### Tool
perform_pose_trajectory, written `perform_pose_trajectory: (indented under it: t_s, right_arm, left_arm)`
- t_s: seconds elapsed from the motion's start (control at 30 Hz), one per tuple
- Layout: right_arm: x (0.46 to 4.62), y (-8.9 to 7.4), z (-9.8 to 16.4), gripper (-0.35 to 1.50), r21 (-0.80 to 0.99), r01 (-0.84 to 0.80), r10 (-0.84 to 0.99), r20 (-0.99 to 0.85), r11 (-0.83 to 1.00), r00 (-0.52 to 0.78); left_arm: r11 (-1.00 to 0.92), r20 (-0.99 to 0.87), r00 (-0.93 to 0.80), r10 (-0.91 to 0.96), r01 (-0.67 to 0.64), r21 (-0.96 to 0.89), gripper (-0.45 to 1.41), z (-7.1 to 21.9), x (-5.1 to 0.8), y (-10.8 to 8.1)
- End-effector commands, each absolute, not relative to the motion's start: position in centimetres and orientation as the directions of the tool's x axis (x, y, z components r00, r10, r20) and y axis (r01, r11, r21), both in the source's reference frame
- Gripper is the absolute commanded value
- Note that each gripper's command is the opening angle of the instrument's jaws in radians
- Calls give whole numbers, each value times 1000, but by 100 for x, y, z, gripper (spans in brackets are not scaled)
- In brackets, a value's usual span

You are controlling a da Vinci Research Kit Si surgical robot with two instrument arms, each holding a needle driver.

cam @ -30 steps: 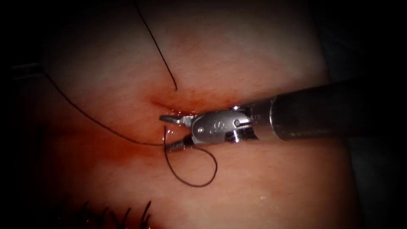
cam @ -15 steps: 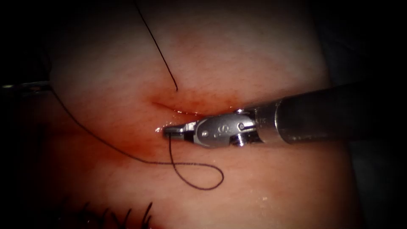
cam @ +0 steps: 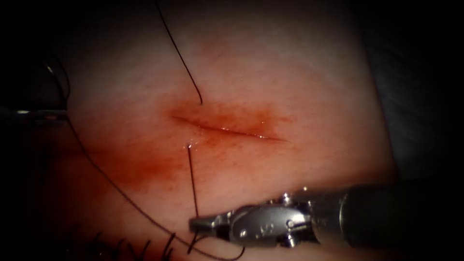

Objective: Wound Closure
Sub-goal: Grasp the suture with the right gripper and pull it through the skin until a short tail remains.

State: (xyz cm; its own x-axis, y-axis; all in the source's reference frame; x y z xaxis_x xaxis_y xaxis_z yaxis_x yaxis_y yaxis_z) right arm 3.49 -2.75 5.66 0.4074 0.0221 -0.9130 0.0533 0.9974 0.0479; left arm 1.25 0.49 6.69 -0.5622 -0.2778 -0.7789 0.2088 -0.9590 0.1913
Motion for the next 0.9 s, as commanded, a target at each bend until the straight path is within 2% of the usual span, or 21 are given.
perform_pose_trajectory:
  t_s: [0.03,0.33,0.37,0.4,0.43,0.5,0.53,0.67,0.9]
  right_arm:
    - [363,-294,556,-35,47,64,18,-919,997,394]
    - [384,-307,528,-35,38,61,14,-934,997,356]
    - [383,-301,528,2,40,46,22,-939,998,344]
    - [381,-294,528,53,42,34,29,-942,999,334]
    - [379,-287,529,86,46,25,36,-945,999,326]
    - [373,-272,533,116,62,9,56,-947,998,316]
    - [368,-261,537,123,53,3,49,-948,999,315]
    - [352,-221,554,132,44,-28,50,-947,999,317]
    - [336,-158,611,132,40,-74,62,-939,996,337]
  left_arm:
    - [-956,-781,-554,-287,221,194,-45,675,119,47]
    - [-942,-788,-531,-311,281,182,-45,668,117,34]
    - [-941,-788,-530,-313,287,181,-45,667,118,32]
    - [-940,-788,-530,-314,290,180,-45,667,119,32]
    - [-939,-787,-530,-315,293,179,-45,666,120,31]
    - [-939,-788,-529,-316,294,179,-45,666,121,31]
    - [-938,-787,-529,-316,296,178,-45,666,121,31]
    - [-936,-785,-531,-320,306,174,-45,667,120,28]
    - [-933,-787,-526,-323,315,173,-45,668,113,25]
